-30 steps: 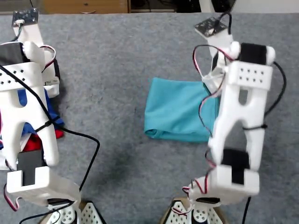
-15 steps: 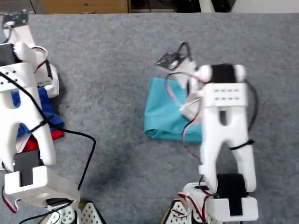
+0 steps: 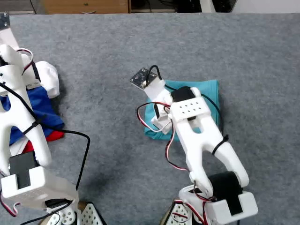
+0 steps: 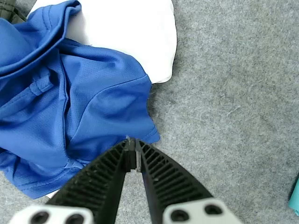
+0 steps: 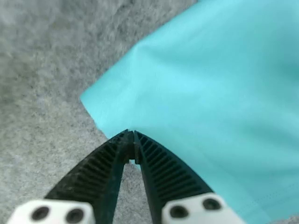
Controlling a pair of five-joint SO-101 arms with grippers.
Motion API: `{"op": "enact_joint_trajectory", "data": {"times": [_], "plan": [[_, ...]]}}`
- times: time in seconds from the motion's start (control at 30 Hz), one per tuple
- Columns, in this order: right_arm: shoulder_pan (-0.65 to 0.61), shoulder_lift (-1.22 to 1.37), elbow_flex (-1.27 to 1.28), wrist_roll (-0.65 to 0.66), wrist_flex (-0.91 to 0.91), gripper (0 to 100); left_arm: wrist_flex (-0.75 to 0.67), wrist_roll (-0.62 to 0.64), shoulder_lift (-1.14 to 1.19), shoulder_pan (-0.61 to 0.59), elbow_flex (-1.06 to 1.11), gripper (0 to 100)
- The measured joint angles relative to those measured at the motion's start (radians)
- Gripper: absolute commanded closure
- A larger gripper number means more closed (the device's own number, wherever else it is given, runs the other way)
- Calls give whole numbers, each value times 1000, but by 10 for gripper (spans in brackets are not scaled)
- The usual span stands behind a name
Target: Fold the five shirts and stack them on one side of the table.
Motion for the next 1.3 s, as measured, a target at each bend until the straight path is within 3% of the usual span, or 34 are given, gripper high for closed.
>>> {"op": "enact_joint_trajectory", "data": {"times": [0.5, 0.9, 1.1, 1.3], "plan": [[0, 282, -91, -17, 6, 997, 0, 0, 0, 0, 0, 981], [6, 35, -233, -23, 299, 997, 0, 0, 0, 0, 0, 981], [190, -6, -233, -21, 319, 997, 0, 0, 0, 0, 0, 981], [371, 101, -190, -21, 195, 997, 0, 0, 0, 0, 0, 981]]}}
